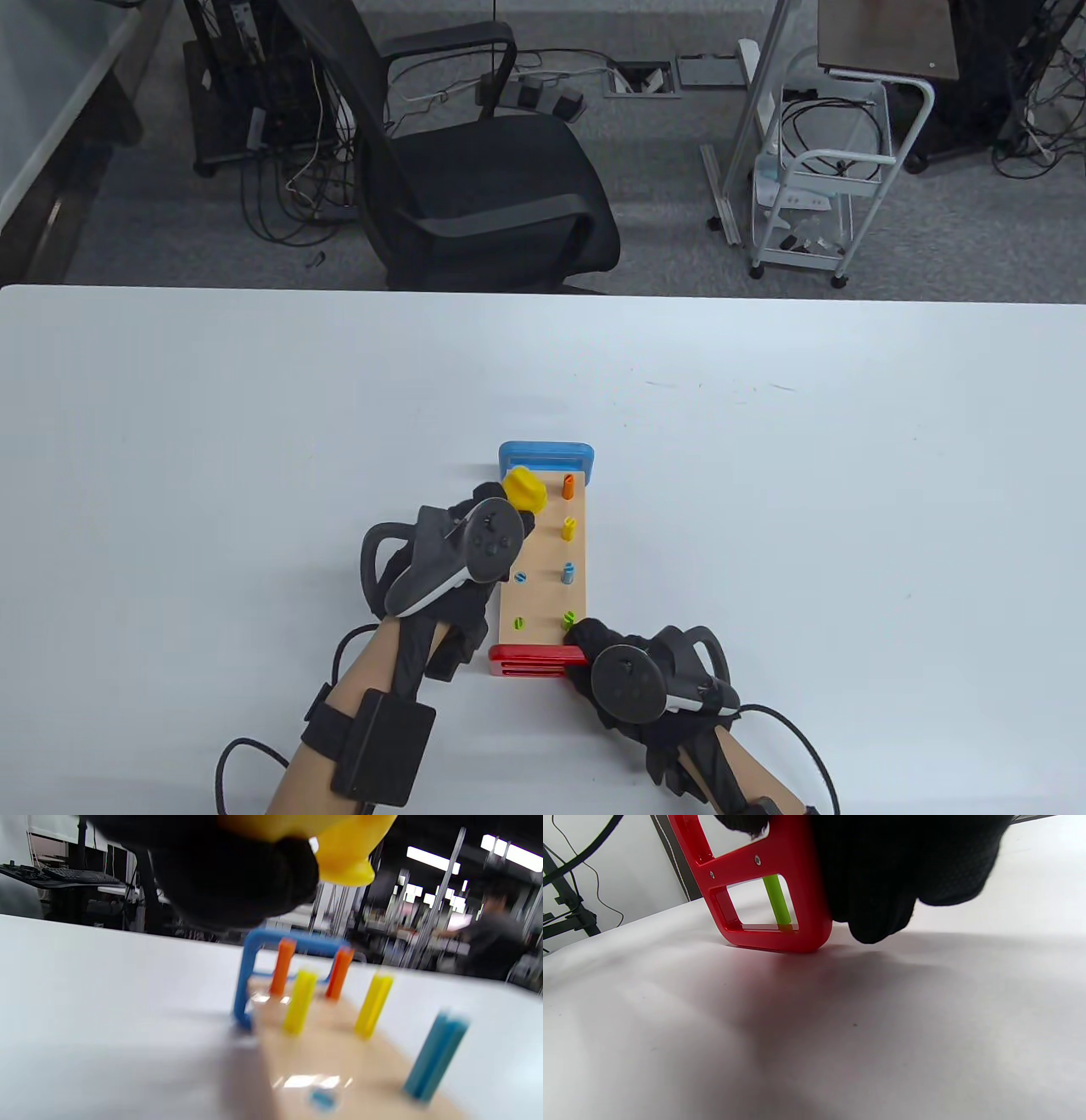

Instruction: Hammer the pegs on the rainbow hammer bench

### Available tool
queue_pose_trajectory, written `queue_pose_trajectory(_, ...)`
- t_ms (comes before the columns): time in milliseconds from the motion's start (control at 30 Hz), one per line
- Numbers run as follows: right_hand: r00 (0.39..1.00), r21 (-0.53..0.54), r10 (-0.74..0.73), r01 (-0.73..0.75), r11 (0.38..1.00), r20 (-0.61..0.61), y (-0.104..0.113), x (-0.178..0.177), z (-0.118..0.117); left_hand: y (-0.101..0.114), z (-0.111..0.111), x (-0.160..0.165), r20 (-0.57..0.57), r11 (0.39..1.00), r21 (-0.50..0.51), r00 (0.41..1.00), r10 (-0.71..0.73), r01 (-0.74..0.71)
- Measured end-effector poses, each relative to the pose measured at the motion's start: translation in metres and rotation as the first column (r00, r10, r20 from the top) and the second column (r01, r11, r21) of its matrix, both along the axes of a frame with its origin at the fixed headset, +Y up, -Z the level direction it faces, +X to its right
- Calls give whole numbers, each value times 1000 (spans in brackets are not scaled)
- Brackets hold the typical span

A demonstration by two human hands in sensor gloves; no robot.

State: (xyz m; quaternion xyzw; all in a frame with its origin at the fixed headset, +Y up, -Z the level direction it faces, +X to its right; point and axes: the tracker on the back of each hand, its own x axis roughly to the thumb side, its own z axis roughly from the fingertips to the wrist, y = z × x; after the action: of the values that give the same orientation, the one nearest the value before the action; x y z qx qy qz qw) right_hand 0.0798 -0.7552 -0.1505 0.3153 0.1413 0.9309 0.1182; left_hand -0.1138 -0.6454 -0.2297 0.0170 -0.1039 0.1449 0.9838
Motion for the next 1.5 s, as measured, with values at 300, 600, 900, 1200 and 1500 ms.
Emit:
queue_pose_trajectory(300, 1000, -2, 0, 0, 1000, 0, 0, 0, 0, -35, -3, 17, 55, 929, -223, 955, -292, 296)
queue_pose_trajectory(600, 1000, -1, -5, 5, 1000, -1, 0, 1, 0, -13, 0, 17, 23, 970, -92, 974, -225, 226)
queue_pose_trajectory(900, 1000, -7, -6, 6, 1000, -3, 0, 1, 0, -40, -2, 3, -45, 989, -94, 992, -120, 115)
queue_pose_trajectory(1200, 1000, -7, -9, 9, 1000, -4, 0, 1, -1, -40, -7, 4, -7, 957, -207, 978, -208, 202)
queue_pose_trajectory(1500, 1000, -8, -9, 9, 1000, -4, 0, 1, -1, -49, -14, 0, 6, 936, -254, 968, -251, 244)
